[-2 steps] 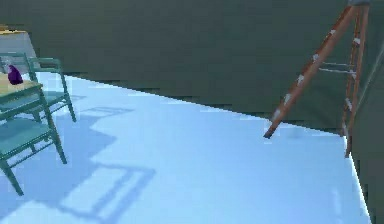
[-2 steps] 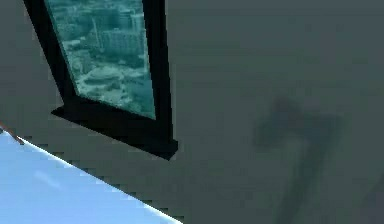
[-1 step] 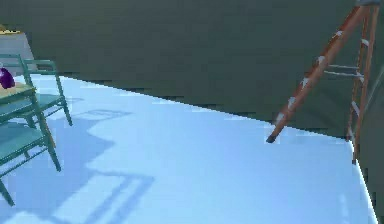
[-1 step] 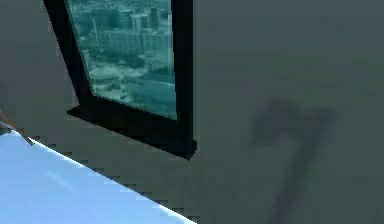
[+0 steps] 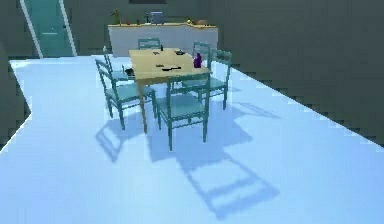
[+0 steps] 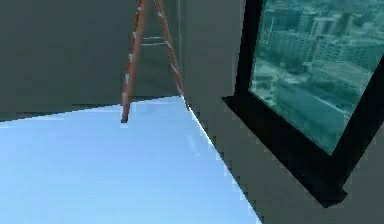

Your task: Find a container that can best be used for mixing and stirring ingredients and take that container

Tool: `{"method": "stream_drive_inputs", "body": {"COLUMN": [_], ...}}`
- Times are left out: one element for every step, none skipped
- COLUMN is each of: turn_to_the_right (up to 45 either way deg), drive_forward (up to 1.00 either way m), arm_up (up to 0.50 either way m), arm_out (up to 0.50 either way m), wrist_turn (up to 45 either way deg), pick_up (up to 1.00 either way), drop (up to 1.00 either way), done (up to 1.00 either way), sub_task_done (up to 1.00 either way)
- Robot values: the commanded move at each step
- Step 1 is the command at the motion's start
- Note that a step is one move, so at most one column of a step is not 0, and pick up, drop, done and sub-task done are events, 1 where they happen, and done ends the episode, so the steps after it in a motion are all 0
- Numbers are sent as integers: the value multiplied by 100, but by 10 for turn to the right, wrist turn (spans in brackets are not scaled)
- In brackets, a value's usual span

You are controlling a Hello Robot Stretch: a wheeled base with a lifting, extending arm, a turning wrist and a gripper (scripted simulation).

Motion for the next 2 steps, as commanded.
{"method": "stream_drive_inputs", "body": {"turn_to_the_right": [-390, 0], "drive_forward": [0, 100], "arm_up": [0, 0], "arm_out": [0, 0], "wrist_turn": [0, 0], "pick_up": [0, 0], "drop": [0, 0], "done": [0, 0], "sub_task_done": [0, 0]}}
